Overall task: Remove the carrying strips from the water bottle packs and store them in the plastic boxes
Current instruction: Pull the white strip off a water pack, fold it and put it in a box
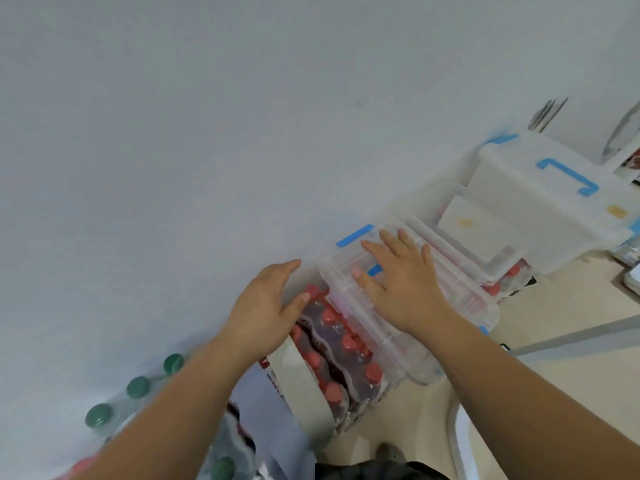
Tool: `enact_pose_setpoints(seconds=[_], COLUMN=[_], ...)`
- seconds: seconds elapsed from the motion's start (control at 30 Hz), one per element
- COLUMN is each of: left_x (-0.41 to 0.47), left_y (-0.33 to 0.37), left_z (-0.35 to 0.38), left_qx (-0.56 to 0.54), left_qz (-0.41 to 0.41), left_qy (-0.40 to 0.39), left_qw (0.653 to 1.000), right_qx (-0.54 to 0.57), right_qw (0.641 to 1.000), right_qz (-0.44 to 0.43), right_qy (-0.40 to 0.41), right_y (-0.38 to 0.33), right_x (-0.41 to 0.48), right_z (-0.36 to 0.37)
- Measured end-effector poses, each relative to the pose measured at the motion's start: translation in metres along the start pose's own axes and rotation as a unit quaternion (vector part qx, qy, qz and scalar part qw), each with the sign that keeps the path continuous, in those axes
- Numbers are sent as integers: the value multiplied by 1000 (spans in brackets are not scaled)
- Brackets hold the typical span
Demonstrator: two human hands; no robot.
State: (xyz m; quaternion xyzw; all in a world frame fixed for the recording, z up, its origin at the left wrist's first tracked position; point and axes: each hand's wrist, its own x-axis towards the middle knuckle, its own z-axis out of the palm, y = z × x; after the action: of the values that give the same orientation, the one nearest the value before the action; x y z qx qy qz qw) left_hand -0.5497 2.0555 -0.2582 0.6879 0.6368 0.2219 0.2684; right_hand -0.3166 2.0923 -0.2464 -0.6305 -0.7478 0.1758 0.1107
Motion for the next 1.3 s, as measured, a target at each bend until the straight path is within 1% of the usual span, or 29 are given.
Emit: enact_pose_setpoints(seconds=[0.07, 0.13, 0.23, 0.3, 0.37, 0.43, 0.5, 0.57, 0.7, 0.83, 0.9, 1.0, 1.07, 1.23, 1.3], left_x=[-20, -41, -67, -81, -91, -98, -103, -105, -102, -95, -93, -93, -94, -95, -94], left_y=[-20, -38, -63, -80, -96, -109, -115, -117, -120, -117, -115, -116, -117, -117, -117], left_z=[-10, -19, -28, -30, -29, -26, -21, -16, -7, 2, 5, 7, 9, 12, 13], left_qx=[7, 9, 13, 14, 29, 37, 28, 23, 39, 109, 134, 171, 190, 207, 206], left_qz=[-19, -43, -82, -114, -133, -144, -147, -145, -141, -144, -152, -150, -149, -144, -141], left_qy=[20, 43, 71, 77, 67, 51, 35, 22, 8, -51, -80, -105, -112, -106, -101], left_qw=[1000, 998, 994, 990, 988, 988, 988, 989, 989, 982, 976, 968, 964, 962, 963], right_qx=[37, 59, 56, 55, 39, 1, -36, -57, -103, -158, -170, -157, -153, -146, -122], right_qw=[997, 991, 984, 981, 979, 975, 970, 967, 962, 947, 945, 950, 949, 951, 954], right_qz=[-58, -115, -169, -186, -188, -185, -172, -154, -140, -154, -164, -177, -184, -191, -181], right_qy=[36, 38, 12, -24, -73, -121, -168, -197, -211, -234, -227, -206, -205, -197, -203], right_y=[-27, -56, -91, -106, -115, -118, -118, -115, -107, -101, -99, -98, -98, -101, -101], right_x=[-4, -10, -18, -21, -22, -23, -24, -23, -15, -5, -3, -3, -2, 6, 8], right_z=[-1, 3, 21, 39, 60, 80, 96, 107, 120, 128, 131, 136, 138, 134, 134])
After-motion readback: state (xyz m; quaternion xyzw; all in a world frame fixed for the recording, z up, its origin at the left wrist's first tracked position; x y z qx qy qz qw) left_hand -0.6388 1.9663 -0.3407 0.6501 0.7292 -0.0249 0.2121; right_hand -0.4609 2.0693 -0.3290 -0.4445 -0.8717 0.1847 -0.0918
